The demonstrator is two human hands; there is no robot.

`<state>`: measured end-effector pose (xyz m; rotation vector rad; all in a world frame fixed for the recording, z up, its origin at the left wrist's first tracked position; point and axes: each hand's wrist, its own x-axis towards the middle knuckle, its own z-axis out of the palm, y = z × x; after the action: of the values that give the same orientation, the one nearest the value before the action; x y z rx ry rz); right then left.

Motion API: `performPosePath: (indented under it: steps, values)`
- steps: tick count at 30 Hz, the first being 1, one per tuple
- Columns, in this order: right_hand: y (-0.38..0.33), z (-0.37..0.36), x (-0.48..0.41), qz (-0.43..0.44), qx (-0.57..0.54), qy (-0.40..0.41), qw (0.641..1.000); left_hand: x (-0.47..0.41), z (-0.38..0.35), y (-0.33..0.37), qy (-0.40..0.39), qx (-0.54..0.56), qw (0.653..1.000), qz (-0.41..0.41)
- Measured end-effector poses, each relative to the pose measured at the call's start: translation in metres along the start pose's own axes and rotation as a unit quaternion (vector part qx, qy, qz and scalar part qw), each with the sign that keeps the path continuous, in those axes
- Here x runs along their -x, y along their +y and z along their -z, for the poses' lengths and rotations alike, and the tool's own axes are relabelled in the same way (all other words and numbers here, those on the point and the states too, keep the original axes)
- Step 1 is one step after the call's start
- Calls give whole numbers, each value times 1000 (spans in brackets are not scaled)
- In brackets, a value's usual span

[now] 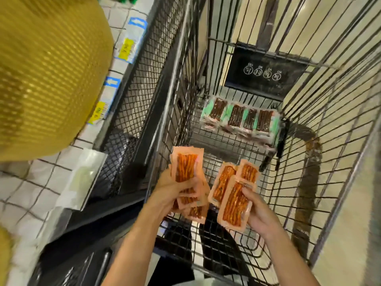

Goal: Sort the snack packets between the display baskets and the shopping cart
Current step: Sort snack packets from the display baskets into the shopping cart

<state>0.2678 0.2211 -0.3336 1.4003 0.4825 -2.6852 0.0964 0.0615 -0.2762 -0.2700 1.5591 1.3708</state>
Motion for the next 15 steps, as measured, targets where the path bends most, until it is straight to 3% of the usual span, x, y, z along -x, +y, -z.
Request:
performPosePath:
  steps: [5, 9, 15]
  values:
    - [-31, -74, 40, 29, 98, -53, 993, 79, 4, 31, 88, -47, 991, -85]
    - [-45, -141, 82, 62, 184, -87, 977, 156, 8, 64, 133, -14, 974, -184]
    - [-30, -264, 155, 110, 273, -265, 918, 275, 36, 101, 226, 81, 919, -312]
